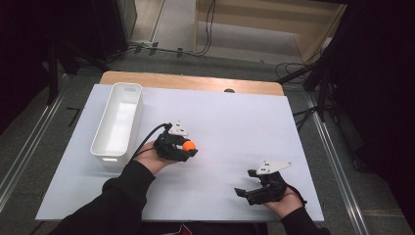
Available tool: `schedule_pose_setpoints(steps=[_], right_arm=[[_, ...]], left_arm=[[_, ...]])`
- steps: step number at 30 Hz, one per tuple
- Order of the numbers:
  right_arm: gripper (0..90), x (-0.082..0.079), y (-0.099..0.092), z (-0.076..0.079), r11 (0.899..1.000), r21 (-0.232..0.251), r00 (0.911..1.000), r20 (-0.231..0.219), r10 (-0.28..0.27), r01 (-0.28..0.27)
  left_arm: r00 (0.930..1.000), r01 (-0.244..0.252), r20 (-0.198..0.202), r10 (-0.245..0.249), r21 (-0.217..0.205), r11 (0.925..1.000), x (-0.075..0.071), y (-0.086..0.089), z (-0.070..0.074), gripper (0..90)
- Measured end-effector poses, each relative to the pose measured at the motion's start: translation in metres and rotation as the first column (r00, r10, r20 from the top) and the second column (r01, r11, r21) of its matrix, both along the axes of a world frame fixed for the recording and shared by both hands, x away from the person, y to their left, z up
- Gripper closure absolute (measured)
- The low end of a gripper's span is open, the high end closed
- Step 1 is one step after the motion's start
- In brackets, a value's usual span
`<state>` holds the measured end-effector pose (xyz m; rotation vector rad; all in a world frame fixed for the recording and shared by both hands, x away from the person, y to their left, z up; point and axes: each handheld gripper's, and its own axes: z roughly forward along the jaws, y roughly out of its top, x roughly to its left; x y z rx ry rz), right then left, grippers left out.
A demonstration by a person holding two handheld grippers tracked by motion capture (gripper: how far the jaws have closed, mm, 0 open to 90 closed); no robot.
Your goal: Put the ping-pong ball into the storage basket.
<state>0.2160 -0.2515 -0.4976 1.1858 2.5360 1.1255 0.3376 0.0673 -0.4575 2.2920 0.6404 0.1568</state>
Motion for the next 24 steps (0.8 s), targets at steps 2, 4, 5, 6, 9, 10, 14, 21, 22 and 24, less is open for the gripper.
schedule_pose_setpoints(steps=[2,4,5,6,9,10,14,21,22,24], right_arm=[[12.9,0.0,0.0,0.0,1.0,0.001,1.0,0.0,0.002,-0.002],[12.9,0.0,0.0,0.0,1.0,0.001,1.0,-0.002,0.0,0.0],[12.9,0.0,0.0,0.0,1.0,0.001,1.0,-0.005,0.001,-0.001],[12.9,0.0,0.0,0.0,1.0,-0.001,1.0,-0.005,0.001,-0.001],[12.9,0.0,0.0,0.0,1.0,-0.003,1.0,-0.006,0.001,-0.001],[12.9,0.0,0.0,0.0,1.0,-0.003,1.0,-0.008,0.0,0.0],[12.9,0.0,0.0,0.0,1.0,-0.003,1.0,-0.008,0.002,-0.002],[12.9,0.0,0.0,0.0,1.0,0.0,1.0,-0.007,0.001,-0.001],[12.9,0.0,0.0,0.0,1.0,-0.001,1.0,-0.006,0.003,-0.003],[12.9,0.0,0.0,0.0,1.0,-0.001,1.0,-0.008,0.002,-0.002]], left_arm=[[0.9999,0.004,-0.013,-0.004,-0.004,1.0,0.0,0.002,0.002,50.4],[0.9989,0.017,-0.044,-0.018,-0.018,0.9997,0.0,0.003,0.005,50.4],[0.9986,0.018,-0.048,-0.019,-0.027,0.9995,-0.001,0.004,0.006,50.4],[0.9986,0.023,-0.047,-0.024,-0.024,0.9994,-0.001,0.004,0.007,50.4],[0.9987,0.031,-0.041,-0.031,-0.002,0.9995,-0.002,0.004,0.01,50.4],[0.9988,0.032,-0.036,-0.032,0.008,0.9994,-0.003,0.004,0.011,50.4],[0.999,0.027,-0.037,-0.027,0.006,0.9996,-0.003,0.007,0.015,50.4],[0.9984,0.026,-0.051,-0.025,0.014,0.9996,-0.001,0.014,0.021,50.4],[0.9983,0.023,-0.053,-0.022,0.009,0.9997,0.0,0.014,0.021,50.4],[0.9981,0.021,-0.059,-0.02,0.016,0.9997,0.001,0.016,0.021,50.4]])
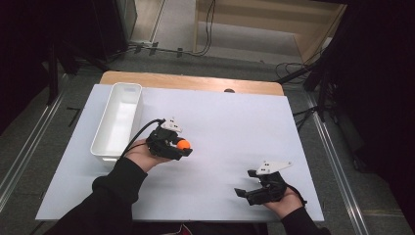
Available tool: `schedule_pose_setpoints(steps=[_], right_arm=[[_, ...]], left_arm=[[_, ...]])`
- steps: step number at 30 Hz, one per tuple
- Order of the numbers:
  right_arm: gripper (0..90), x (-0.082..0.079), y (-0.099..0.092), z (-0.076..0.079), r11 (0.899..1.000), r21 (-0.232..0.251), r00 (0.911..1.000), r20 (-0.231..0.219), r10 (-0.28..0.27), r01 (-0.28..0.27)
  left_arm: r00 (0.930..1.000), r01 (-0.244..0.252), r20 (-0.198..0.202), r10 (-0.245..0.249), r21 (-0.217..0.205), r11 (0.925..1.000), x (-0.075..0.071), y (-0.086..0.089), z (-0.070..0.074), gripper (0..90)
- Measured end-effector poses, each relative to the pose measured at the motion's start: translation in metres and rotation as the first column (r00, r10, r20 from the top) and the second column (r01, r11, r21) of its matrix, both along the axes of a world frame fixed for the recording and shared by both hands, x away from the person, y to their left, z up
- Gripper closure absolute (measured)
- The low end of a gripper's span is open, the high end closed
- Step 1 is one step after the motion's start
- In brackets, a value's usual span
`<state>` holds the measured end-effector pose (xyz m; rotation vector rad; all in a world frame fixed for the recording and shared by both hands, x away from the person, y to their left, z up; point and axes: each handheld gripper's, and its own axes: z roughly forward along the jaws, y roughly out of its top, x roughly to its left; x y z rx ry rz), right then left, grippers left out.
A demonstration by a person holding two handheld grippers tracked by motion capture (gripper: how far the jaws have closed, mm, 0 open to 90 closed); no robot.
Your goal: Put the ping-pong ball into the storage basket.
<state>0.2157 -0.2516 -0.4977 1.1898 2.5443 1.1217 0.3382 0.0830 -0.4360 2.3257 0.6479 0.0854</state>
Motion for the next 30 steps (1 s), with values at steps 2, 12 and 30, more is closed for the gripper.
schedule_pose_setpoints(steps=[2,12,30], right_arm=[[12.9,0.0,0.0,0.0,1.0,0.001,1.0,0.0,-0.001,0.001],[12.9,0.0,0.0,0.0,1.0,0.001,1.0,-0.001,0.0,0.0],[12.9,0.0,-0.002,0.0,1.0,-0.001,1.0,0.002,-0.009,0.009]], left_arm=[[1.0,0.002,-0.006,-0.002,0.001,1.0,0.001,0.002,0.001,50.4],[0.9998,0.003,-0.018,-0.002,0.025,0.9997,0.001,0.005,0.004,50.4],[0.9991,-0.043,0.001,0.043,0.034,0.9985,0.004,0.021,0.019,50.4]])
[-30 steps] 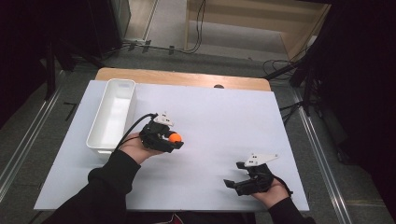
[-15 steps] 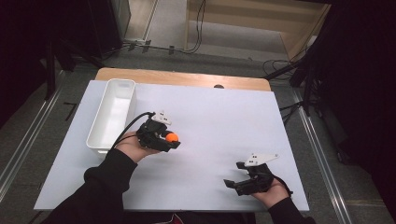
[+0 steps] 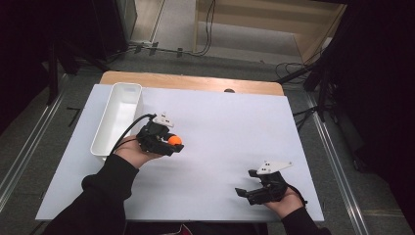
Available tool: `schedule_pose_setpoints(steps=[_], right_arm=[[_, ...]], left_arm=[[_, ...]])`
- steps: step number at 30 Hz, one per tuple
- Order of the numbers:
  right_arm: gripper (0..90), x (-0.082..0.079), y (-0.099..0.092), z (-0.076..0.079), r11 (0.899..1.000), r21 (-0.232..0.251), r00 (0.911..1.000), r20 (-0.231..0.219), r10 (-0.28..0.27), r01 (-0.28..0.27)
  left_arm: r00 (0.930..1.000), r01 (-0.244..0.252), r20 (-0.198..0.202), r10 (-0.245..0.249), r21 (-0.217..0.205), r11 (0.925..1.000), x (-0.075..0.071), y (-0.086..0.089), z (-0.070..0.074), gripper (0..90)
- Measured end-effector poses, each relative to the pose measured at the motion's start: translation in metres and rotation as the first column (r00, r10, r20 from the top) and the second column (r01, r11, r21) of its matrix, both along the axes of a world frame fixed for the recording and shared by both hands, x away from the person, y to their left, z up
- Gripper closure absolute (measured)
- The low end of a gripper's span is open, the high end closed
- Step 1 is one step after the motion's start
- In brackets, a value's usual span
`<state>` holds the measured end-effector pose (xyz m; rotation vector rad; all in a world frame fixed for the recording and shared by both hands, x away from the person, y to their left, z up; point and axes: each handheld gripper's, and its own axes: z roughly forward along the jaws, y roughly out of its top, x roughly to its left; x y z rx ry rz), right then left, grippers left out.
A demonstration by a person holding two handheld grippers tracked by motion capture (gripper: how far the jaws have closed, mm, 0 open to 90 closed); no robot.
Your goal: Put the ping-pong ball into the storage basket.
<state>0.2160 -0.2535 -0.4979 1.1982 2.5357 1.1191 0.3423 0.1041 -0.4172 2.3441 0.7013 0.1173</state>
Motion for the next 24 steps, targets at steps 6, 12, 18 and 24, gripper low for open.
schedule_pose_setpoints(steps=[6,12,18,24], right_arm=[[12.9,0.0,0.0,0.0,1.0,-0.003,1.0,-0.001,-0.004,0.004],[12.9,0.0,0.0,0.0,1.0,0.001,1.0,0.0,-0.003,0.003],[12.9,-0.001,0.001,0.0,1.0,0.003,1.0,-0.005,0.002,-0.001],[12.9,-0.001,0.0,0.0,1.0,0.0,1.0,0.001,-0.004,0.004]], left_arm=[[0.9999,-0.013,-0.01,0.013,-0.003,0.9999,0.003,0.007,0.002,50.4],[0.9996,-0.019,-0.023,0.019,-0.004,0.9998,0.003,0.009,0.004,50.4],[0.9991,-0.034,-0.024,0.033,-0.011,0.9994,0.006,0.016,0.007,50.4],[0.998,-0.057,-0.027,0.057,-0.019,0.9982,0.008,0.022,0.011,50.4]])
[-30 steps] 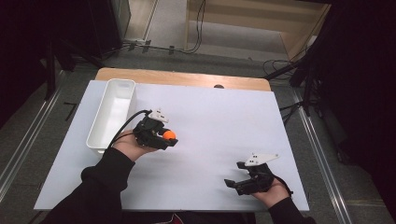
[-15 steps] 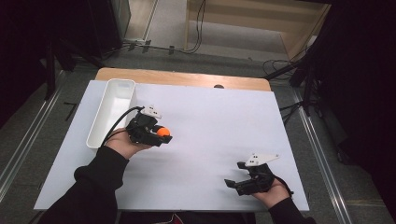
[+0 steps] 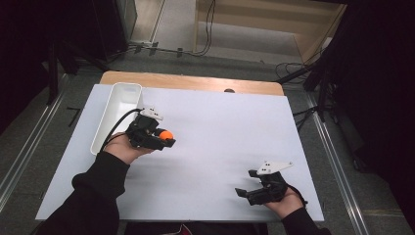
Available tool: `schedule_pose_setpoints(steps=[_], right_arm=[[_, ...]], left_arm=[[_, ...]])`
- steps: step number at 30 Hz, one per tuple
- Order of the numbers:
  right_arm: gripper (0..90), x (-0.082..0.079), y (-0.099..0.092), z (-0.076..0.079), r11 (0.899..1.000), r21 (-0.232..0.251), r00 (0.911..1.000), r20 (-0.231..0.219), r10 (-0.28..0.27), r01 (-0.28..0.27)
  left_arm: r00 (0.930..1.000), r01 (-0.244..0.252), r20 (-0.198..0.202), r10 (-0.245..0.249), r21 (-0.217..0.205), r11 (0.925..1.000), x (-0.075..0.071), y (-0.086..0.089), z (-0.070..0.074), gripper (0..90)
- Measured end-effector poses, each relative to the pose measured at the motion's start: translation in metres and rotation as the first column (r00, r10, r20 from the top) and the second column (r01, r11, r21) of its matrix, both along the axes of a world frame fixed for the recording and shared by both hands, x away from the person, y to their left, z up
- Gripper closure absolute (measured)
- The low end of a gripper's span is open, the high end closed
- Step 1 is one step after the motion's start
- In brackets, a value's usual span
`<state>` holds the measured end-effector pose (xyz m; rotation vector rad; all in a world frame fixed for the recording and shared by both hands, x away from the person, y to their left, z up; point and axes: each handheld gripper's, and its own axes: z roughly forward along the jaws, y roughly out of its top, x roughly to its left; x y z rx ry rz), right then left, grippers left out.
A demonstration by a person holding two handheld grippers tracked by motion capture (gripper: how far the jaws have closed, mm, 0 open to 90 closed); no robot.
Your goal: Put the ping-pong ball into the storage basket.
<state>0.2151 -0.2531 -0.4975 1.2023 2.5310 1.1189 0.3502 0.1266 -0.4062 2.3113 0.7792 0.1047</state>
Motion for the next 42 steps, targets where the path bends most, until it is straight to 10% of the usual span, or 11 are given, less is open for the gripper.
schedule_pose_setpoints(steps=[42], right_arm=[[12.9,0.0,-0.001,0.0,1.0,-0.006,0.9999,0.01,-0.002,0.002]], left_arm=[[0.9947,-0.1,0.024,0.1,-0.001,0.995,0.011,0.038,0.015,50.4]])
